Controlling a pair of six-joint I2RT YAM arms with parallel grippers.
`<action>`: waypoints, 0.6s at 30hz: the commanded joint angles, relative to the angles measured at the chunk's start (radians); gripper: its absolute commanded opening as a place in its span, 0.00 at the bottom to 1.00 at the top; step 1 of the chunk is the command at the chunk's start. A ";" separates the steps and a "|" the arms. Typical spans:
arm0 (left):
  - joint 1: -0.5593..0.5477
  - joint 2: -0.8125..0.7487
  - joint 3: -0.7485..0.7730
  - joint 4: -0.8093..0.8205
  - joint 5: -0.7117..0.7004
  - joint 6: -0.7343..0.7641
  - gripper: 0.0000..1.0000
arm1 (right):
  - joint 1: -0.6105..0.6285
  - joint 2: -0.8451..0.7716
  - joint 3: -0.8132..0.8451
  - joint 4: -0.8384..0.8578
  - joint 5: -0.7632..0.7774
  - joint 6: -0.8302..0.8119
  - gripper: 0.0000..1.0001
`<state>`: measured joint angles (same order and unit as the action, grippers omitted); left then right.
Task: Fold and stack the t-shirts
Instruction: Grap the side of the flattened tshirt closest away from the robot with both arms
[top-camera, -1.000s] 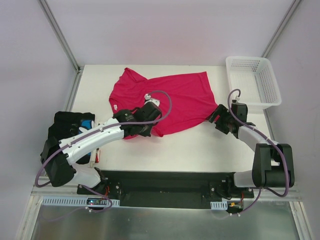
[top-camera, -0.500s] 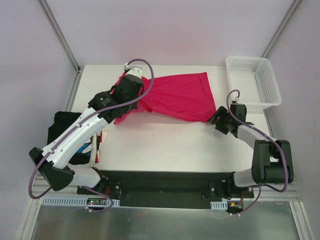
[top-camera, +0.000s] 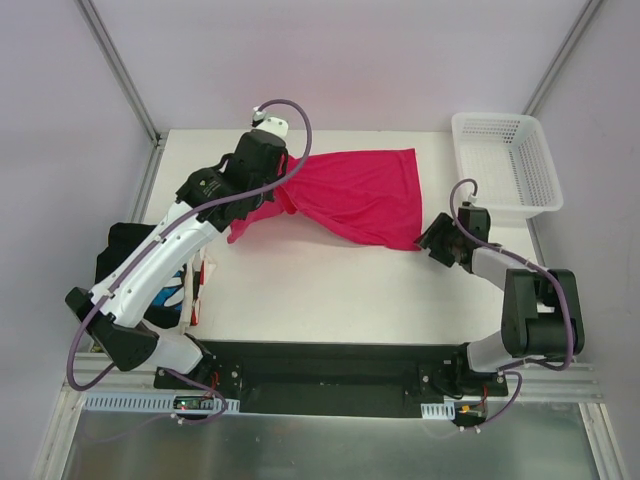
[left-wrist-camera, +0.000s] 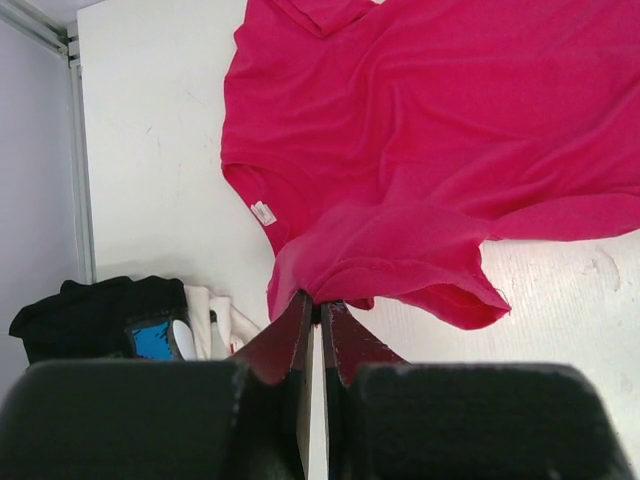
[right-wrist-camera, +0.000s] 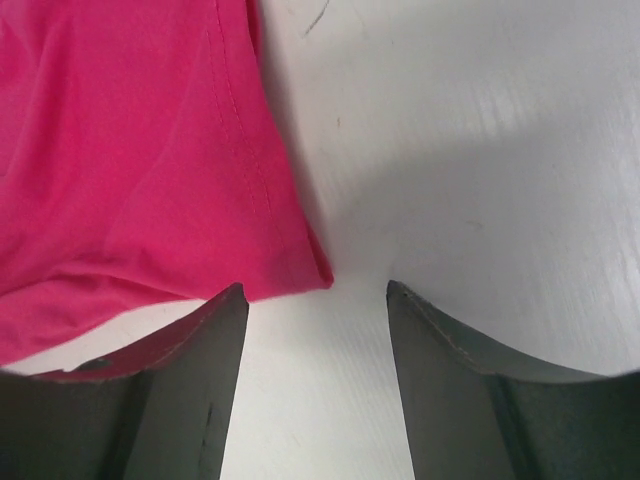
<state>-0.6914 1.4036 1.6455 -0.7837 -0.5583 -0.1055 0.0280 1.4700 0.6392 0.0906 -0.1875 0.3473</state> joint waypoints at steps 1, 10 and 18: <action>0.015 -0.011 0.028 0.004 -0.005 0.030 0.00 | 0.036 0.071 0.023 0.064 0.023 0.005 0.59; 0.038 -0.043 -0.016 0.006 0.003 0.023 0.00 | 0.090 0.136 0.085 0.069 0.031 0.022 0.36; 0.055 -0.061 -0.056 0.023 0.017 0.021 0.00 | 0.090 0.055 0.132 -0.017 0.072 0.010 0.15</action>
<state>-0.6506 1.3891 1.6039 -0.7834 -0.5503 -0.0925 0.1158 1.5906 0.7105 0.1406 -0.1581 0.3656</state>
